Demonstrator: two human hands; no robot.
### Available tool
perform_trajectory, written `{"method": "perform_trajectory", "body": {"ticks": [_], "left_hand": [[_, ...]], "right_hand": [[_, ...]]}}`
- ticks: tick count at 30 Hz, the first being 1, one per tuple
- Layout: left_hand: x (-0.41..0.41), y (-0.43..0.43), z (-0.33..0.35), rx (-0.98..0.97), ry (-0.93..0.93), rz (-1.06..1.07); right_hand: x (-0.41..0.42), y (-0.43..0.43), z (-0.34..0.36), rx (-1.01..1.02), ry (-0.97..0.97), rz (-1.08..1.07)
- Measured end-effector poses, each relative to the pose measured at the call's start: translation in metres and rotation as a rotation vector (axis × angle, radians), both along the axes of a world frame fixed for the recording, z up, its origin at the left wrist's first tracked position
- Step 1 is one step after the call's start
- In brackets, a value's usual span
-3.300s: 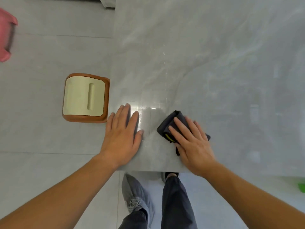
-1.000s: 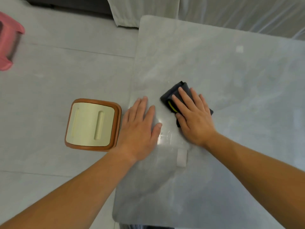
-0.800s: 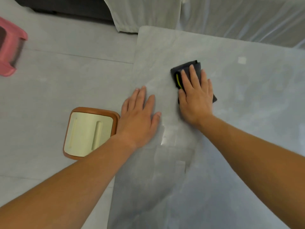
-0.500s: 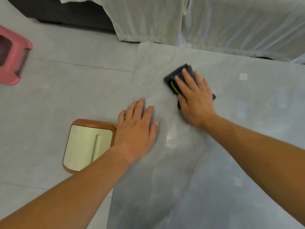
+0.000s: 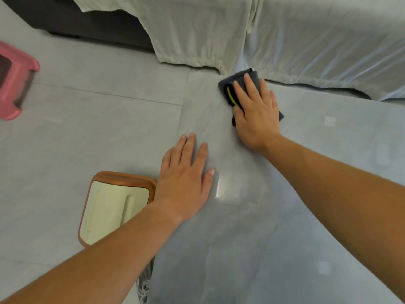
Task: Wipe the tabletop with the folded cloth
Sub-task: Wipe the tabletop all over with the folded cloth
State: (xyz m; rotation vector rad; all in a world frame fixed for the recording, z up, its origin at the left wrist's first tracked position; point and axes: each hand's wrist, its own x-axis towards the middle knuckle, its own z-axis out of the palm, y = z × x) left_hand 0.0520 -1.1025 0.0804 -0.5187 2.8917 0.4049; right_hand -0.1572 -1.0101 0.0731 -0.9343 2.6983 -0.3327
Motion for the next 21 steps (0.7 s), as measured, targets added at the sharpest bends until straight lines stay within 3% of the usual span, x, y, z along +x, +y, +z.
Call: {"method": "perform_trajectory", "body": {"ticks": [2, 8, 12, 15, 21], "left_hand": [[-0.001, -0.002, 0.000, 0.019, 0.005, -0.002], [0.002, -0.008, 0.001, 0.052, -0.009, -0.032], [0.002, -0.011, 0.005, 0.105, -0.009, -0.036], [0.002, -0.013, 0.009, 0.131, -0.044, -0.047], [0.000, -0.012, 0.013, 0.145, -0.065, -0.038]], "right_hand": [[0.002, -0.015, 0.000, -0.007, 0.008, -0.049], [0.035, 0.005, 0.010, -0.070, -0.102, 0.130], [0.021, -0.001, 0.029, -0.365, -0.229, -0.124], [0.007, -0.012, 0.044, -0.324, -0.234, -0.314], [-0.007, -0.022, 0.050, -0.220, -0.351, -0.461]]}}
